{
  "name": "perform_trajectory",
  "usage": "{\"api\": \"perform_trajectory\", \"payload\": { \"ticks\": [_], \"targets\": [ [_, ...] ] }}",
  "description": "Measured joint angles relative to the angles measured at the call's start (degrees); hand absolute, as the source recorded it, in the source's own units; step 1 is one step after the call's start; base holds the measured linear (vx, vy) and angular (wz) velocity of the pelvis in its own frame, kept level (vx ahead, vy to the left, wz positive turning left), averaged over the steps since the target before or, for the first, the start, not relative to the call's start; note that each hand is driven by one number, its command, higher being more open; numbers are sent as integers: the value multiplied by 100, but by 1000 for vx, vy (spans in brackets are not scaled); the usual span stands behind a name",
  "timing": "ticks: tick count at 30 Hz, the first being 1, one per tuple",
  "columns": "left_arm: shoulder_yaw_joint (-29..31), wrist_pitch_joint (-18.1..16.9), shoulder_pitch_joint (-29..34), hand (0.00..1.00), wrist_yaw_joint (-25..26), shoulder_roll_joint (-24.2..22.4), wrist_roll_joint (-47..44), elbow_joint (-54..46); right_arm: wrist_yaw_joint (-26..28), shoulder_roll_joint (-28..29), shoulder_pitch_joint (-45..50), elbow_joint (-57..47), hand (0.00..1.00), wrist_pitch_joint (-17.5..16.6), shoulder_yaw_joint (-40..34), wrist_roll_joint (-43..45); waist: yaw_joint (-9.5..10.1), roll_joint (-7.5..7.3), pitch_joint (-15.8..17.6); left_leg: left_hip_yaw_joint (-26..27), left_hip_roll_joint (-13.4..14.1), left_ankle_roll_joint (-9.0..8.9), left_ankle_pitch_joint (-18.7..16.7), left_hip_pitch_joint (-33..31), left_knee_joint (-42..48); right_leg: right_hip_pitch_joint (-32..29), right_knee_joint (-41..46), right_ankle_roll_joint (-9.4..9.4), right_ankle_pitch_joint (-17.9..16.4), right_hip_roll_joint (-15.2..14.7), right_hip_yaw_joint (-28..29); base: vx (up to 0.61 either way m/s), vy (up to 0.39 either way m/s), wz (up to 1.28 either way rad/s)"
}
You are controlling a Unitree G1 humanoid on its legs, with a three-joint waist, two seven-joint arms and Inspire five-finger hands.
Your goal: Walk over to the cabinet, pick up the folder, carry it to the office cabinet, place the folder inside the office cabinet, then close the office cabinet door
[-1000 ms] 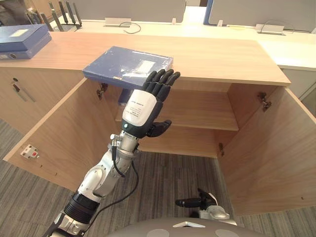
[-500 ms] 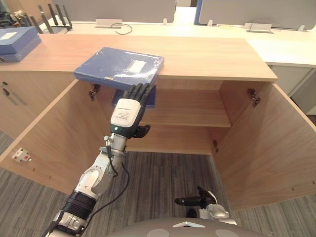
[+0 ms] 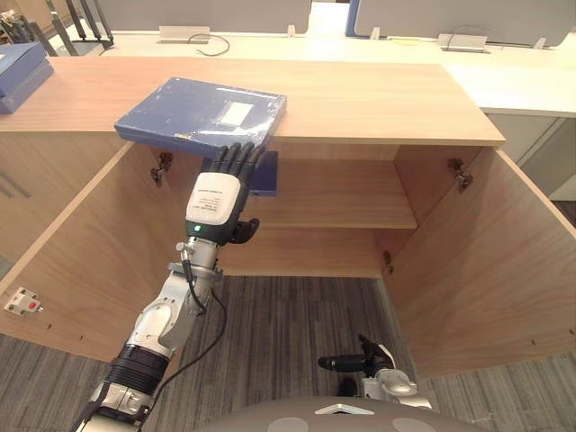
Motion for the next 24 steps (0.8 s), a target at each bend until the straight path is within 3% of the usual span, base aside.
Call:
{"api": "perform_trajectory", "payload": {
  "ticks": [4, 11, 14, 24],
  "targets": [
    [-88, -1, -76, 100, 0, -17, -6, -724, 3, -5, 48, 4, 100, 0, -5, -5, 144, -10, 0, -37, 2, 20, 18, -65, 29, -34, 1, 1, 2, -18, -6, -23, 1, 6],
    [-356, -367, -402, 100, 99, -121, -126, -1807, 13, 4, 53, 53, 100, 0, 27, -9, 271, -19, -19, -70, -24, 34, 30, -157, 121, -39, 2, 7, 10, -63, -22, -40, -3, 4],
    [-419, -494, -402, 100, 140, -156, -131, -1850, 14, 2, 52, 71, 100, 1, 45, -9, 274, -21, -27, -98, -19, 35, 30, -177, 128, -40, 2, 6, 10, -61, -27, -65, -14, 4],
    [-494, -436, -402, 100, 149, -156, -135, -1835, 17, 2, 63, 116, 100, 1, 155, -7, 271, -90, -121, -83, 10, 32, 25, -359, 242, -166, 3, -45, 47, -38, 9, -51, -8, -1]
  ]
}}
